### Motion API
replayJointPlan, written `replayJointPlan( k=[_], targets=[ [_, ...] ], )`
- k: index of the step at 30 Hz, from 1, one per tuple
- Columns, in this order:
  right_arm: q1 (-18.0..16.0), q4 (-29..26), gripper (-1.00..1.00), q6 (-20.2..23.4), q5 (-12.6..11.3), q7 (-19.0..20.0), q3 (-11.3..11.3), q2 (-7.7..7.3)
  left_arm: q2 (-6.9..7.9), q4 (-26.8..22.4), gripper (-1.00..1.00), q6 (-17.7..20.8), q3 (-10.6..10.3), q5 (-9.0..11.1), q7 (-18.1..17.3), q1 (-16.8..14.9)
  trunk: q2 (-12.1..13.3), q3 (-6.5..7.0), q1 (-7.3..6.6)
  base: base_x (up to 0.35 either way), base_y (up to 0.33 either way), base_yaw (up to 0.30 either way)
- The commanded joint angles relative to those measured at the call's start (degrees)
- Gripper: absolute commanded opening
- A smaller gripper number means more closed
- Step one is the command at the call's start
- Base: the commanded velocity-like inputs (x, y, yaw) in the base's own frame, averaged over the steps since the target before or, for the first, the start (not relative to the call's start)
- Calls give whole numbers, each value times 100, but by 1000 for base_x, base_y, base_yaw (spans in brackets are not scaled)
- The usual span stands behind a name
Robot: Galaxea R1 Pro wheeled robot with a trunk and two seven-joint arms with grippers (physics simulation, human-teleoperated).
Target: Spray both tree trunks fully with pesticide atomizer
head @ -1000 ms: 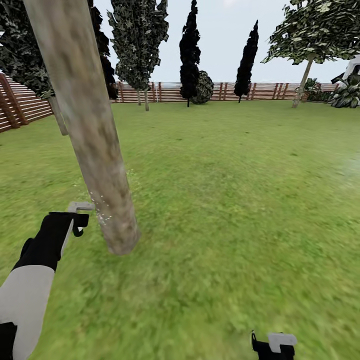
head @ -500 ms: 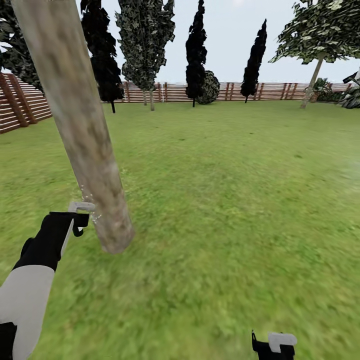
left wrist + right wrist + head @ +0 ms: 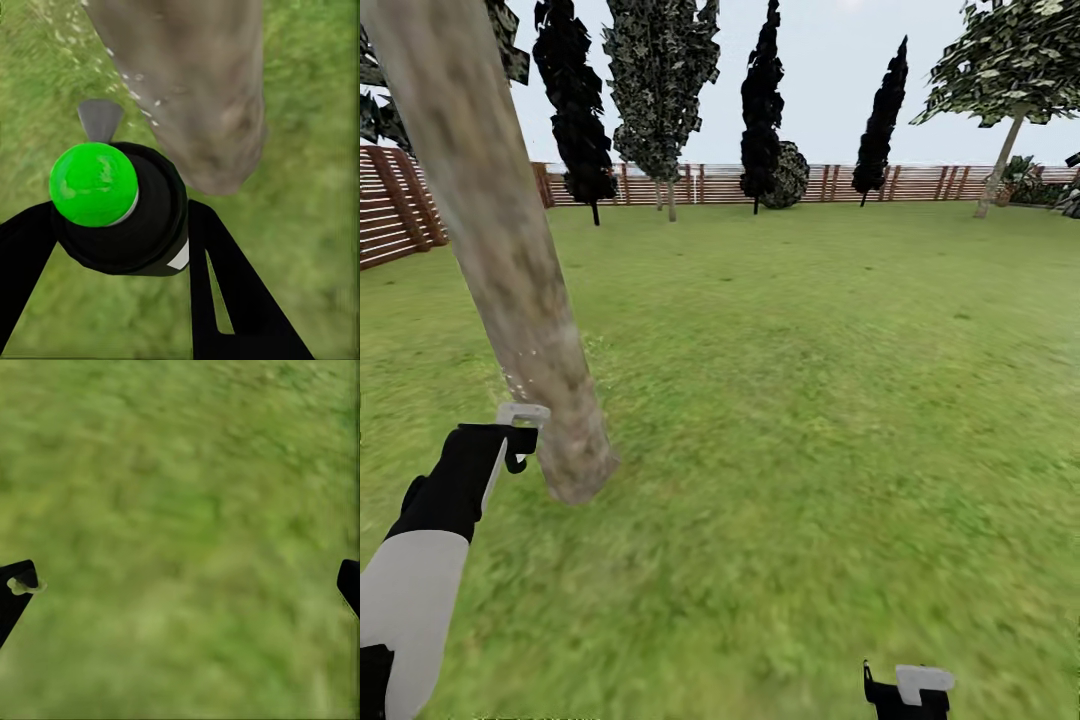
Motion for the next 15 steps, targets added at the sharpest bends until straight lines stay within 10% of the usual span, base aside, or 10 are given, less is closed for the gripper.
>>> replayJointPlan(
  k=[1,15],
  targets=[
    [1,0,100,0,0,0,0,0,-1,0,-100,0,2,-3,0,0,0,0,0,0,-272,155],
    [0,0,100,-1,0,0,0,0,-12,-7,-100,0,3,-3,70,0,0,0,0,45,-267,206]
  ],
)
